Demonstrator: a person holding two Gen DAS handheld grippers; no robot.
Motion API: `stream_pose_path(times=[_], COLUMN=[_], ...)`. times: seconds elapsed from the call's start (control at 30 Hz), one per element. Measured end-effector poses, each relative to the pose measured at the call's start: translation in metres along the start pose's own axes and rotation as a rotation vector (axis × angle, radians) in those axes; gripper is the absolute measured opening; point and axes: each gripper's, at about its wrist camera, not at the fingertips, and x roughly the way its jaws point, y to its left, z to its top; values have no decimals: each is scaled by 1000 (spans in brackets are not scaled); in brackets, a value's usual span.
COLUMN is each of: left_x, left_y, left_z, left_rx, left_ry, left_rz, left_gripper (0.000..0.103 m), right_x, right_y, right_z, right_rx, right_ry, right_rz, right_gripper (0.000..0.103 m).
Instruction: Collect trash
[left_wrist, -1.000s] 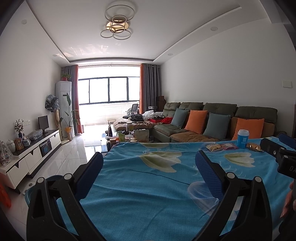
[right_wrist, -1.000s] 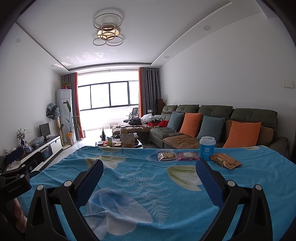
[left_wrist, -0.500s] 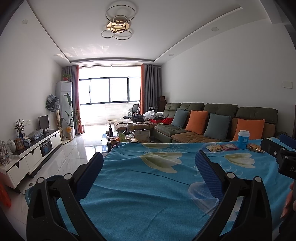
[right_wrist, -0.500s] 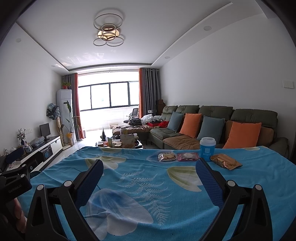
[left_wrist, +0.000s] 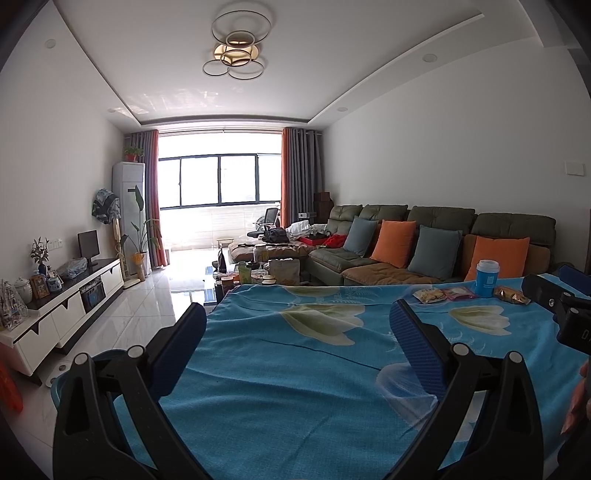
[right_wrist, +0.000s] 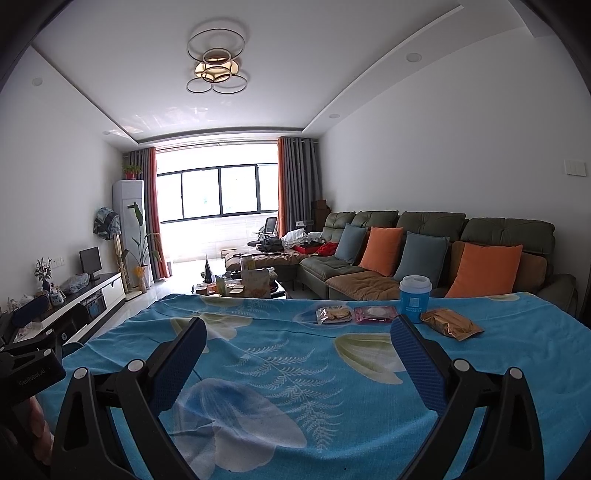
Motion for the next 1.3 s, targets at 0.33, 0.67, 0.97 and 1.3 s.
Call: stream_pose_path(times=[0.33, 0.67, 0.97, 1.3], left_x=[3, 2, 3, 3], left_y=[-1, -1, -1, -2], left_z=[2, 2, 1, 1], left_rx=[-2, -2, -2, -2], left_ry=[-4, -5, -9, -8], left_rz=[5, 6, 6, 8], left_gripper=[98, 98, 98, 98], right_x=[0, 0, 0, 0], right_y=[0, 0, 0, -1], right_z=[1, 2, 2, 3], right_rx=[0, 1, 0, -1], right_ry=[-1, -5, -6, -8], right_rz=[2, 3, 3, 1], right_gripper=[97, 97, 97, 97])
